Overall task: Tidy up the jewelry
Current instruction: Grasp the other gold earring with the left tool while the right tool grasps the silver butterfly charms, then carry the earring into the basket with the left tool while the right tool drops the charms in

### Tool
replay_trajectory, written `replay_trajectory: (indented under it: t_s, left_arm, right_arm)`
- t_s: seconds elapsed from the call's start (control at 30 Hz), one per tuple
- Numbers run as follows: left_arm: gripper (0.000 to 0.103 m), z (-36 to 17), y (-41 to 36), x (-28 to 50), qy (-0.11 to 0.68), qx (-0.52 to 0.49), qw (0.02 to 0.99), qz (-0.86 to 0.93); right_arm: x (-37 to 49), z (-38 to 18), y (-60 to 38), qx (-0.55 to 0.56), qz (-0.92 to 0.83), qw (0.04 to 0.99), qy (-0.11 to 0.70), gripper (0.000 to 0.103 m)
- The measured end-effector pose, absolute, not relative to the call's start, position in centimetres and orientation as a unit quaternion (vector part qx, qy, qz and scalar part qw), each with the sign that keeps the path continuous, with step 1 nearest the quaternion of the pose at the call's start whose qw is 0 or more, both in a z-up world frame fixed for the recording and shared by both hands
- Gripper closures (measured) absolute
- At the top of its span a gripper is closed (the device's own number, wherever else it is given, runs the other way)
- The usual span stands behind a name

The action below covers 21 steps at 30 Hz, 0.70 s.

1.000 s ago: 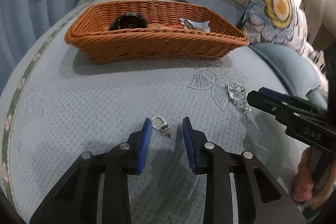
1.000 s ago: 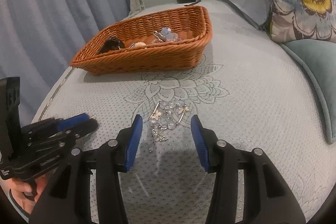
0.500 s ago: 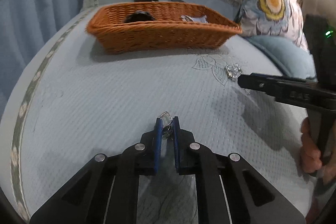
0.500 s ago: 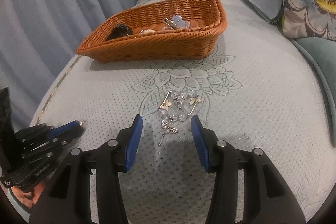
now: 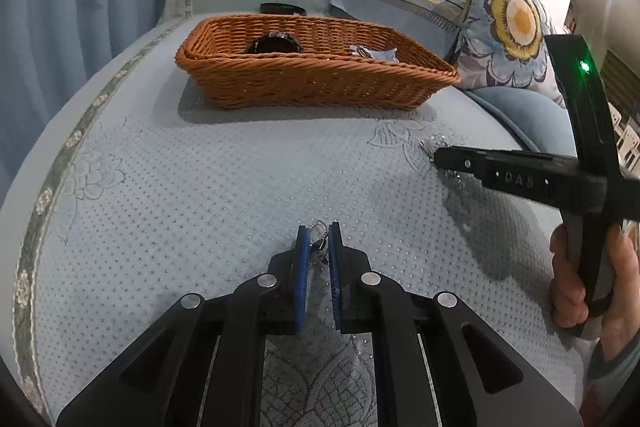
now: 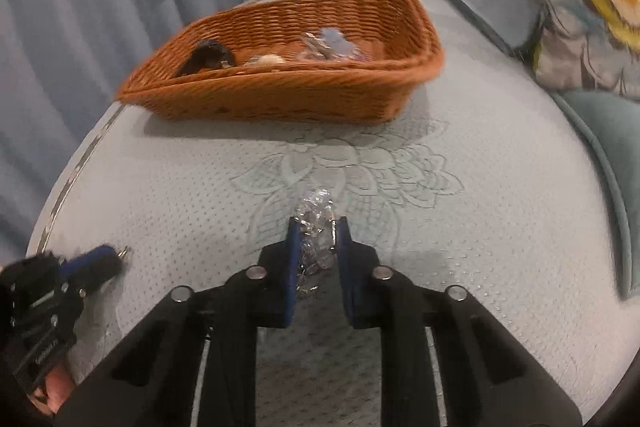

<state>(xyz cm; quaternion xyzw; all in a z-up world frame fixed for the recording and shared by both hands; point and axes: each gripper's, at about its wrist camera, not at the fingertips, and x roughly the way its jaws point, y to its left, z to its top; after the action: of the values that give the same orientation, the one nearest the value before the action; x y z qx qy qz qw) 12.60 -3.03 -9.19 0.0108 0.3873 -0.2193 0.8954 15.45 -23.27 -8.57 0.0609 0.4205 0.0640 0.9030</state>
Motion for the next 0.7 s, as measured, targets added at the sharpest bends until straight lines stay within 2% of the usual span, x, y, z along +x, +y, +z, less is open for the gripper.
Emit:
replay_trajectory:
  t_s: [0.07,0.27,0.7]
  left_arm:
    - [0.095,-9.1,-2.8,12.6,0.386,0.005,0.896,-0.221]
    - [0.095,-8.8,-2.7,12.6,0.379,0.002,0.898,-0.223]
    - [0.095,-8.6,-2.5,12.8,0.380,-0.011,0.898,-0.220]
  right_arm:
    - [15.0,-8.2,-23.2,0.060,0.069,0.908,0.410,0.101]
    - [13.3,-7.1,-24.1,0.098,0.100,0.912,0.387,0.101]
    - [11.5,-4.5,-23.8,0.102,0.120,0.924,0.350,0.101]
